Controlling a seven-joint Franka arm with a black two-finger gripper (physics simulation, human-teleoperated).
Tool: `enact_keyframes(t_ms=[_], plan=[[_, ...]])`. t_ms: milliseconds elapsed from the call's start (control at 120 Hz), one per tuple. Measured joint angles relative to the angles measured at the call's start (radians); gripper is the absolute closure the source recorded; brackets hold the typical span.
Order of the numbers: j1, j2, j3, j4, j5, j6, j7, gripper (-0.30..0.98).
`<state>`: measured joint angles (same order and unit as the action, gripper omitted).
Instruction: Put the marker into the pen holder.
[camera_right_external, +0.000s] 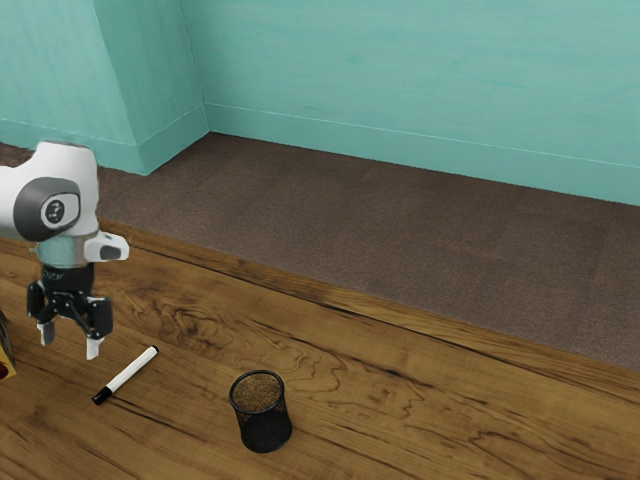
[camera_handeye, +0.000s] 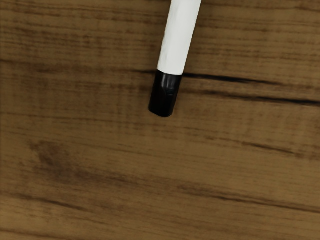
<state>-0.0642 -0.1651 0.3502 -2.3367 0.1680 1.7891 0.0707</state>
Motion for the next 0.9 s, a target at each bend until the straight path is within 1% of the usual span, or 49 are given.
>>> enact_keyframes(t_ms=[50, 125, 183, 267, 375, 500, 592, 683, 742, 833, 900], plan=[[0.015, 0.038, 0.028, -0.053, 0.004, 0.091, 0.011, 0.00], [0.020, 0.088, 0.058, -0.079, -0.006, 0.199, 0.030, 0.00], [0.019, 0.107, 0.086, -0.085, -0.023, 0.264, 0.047, 0.00], [0.016, 0.125, 0.099, -0.084, -0.036, 0.329, 0.067, 0.00], [-0.048, 0.144, 0.102, -0.093, -0.042, 0.388, 0.092, 0.01], [-0.134, 0.148, 0.104, -0.183, -0.046, 0.491, 0.127, 0.01], [-0.213, 0.142, 0.140, -0.221, -0.048, 0.552, 0.153, 0.01], [-0.230, 0.129, 0.170, -0.241, -0.048, 0.592, 0.178, 0.01], [-0.200, 0.103, 0.213, -0.247, -0.048, 0.607, 0.197, 0.01], [-0.083, 0.077, 0.265, -0.249, -0.048, 0.609, 0.218, 0.01], [-0.075, 0.075, 0.274, -0.249, -0.049, 0.603, 0.223, 0.01]])
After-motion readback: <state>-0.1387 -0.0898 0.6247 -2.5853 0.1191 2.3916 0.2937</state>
